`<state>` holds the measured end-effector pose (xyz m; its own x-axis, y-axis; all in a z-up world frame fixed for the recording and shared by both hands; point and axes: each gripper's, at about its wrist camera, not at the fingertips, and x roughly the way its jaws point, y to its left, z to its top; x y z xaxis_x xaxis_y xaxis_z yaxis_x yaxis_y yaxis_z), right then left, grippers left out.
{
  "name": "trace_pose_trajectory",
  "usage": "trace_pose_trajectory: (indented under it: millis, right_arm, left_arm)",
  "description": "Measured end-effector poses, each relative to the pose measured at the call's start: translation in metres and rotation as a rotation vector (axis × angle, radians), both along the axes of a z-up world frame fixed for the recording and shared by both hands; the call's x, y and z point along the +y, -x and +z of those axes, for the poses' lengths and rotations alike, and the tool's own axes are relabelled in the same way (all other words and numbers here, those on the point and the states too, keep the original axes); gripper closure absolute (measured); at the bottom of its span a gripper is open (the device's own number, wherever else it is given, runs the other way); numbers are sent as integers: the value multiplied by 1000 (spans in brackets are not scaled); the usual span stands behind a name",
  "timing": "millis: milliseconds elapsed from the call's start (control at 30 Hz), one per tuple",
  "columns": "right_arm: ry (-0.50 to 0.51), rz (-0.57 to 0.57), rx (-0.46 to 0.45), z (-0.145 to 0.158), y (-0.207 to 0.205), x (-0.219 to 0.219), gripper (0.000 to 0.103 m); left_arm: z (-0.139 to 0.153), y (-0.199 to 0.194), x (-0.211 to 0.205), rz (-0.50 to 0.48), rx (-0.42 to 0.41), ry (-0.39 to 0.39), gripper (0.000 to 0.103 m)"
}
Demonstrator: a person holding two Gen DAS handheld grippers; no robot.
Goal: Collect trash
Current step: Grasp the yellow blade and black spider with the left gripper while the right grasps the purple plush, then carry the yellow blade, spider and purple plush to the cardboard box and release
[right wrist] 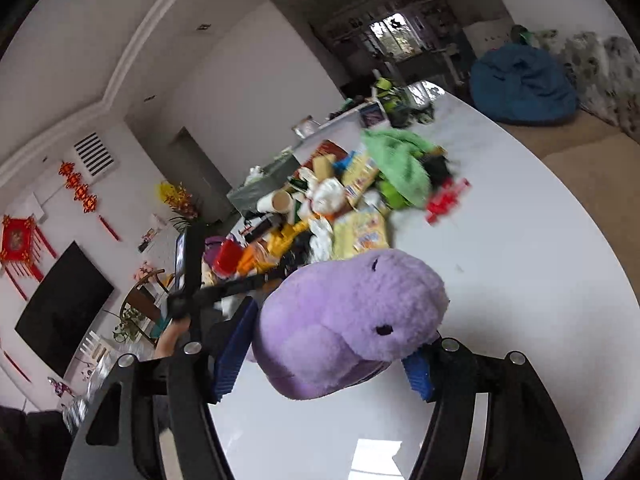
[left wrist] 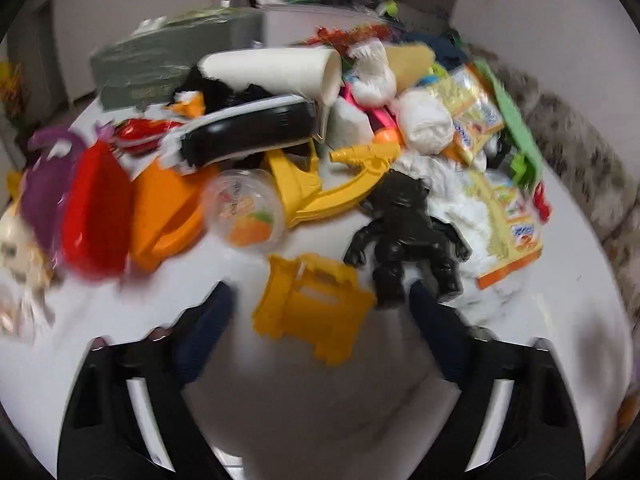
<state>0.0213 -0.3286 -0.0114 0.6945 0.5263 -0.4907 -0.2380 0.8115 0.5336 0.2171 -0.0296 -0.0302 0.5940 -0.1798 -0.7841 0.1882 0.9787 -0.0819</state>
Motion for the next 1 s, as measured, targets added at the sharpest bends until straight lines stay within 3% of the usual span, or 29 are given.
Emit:
trace_pose_trajectory:
  millis: [33,100,267,467,567,700,833,1000]
  right_arm:
    - [1,-4,3,-2,2,-2,38]
    - [10,-17,0,-6,5,-4,38]
    - [17,6,-25,-7,11,10,38]
    - [30,133,-40,-2,30,57,38]
    - [31,214,-40,-1,45,85,38]
    - [56,309,-34,-2,72,111,38]
    - [174,391,-37,-6,111,128,38]
    - [252,512,63,-33,148,139,38]
  left_arm:
    - [0,1,-1,-23,-9,-9,49]
    - [0,10,0,-36,-14,-12,54]
    - [16,78,9,-55,-108,4,54]
    - [39,185,16,-94,-211,-14,54]
    - [45,233,20,-103,-225,9,54]
    - [46,287,29,-120,-224,19,54]
    - [38,336,42,-144,-206,6,54]
    - [9,378,64,-153,-97,23,54]
